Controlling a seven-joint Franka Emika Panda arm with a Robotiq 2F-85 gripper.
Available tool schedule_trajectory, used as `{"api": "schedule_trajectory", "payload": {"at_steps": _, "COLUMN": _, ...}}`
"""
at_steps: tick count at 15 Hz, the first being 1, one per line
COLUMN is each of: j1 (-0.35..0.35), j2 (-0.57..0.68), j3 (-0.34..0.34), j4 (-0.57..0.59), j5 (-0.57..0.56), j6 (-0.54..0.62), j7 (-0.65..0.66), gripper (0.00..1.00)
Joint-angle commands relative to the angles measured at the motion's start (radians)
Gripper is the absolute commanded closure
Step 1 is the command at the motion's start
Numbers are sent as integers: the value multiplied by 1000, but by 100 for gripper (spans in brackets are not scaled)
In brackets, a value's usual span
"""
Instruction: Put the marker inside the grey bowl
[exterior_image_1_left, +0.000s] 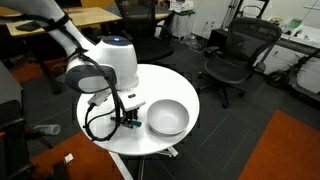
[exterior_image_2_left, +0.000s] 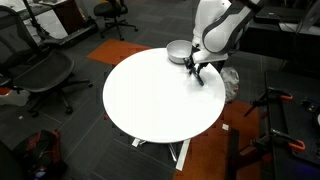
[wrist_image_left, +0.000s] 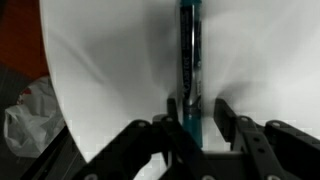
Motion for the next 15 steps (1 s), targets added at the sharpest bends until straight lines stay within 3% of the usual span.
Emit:
{"api": "schedule_trajectory", "payload": {"at_steps": 1, "j1": 23, "j2": 8, "j3": -19, "j4": 18, "j5": 33, "j6": -16, "j7": -41, "gripper": 86}}
{"api": "schedule_trajectory", "payload": {"at_steps": 3, "j1": 35, "j2": 5, "j3": -27, "j4": 18, "j5": 28, "j6": -21, "j7": -32, "gripper": 99}}
{"api": "schedule_trajectory", "payload": {"at_steps": 5, "j1": 57, "j2": -6, "j3": -46, "j4": 14, "j5": 24, "j6": -41, "j7": -7, "gripper": 95}}
{"api": "schedule_trajectory", "payload": {"at_steps": 15, "j1": 180, "j2": -177, "j3": -153, "j4": -30, "j5": -40, "j6": -183, "j7": 84, "gripper": 95}}
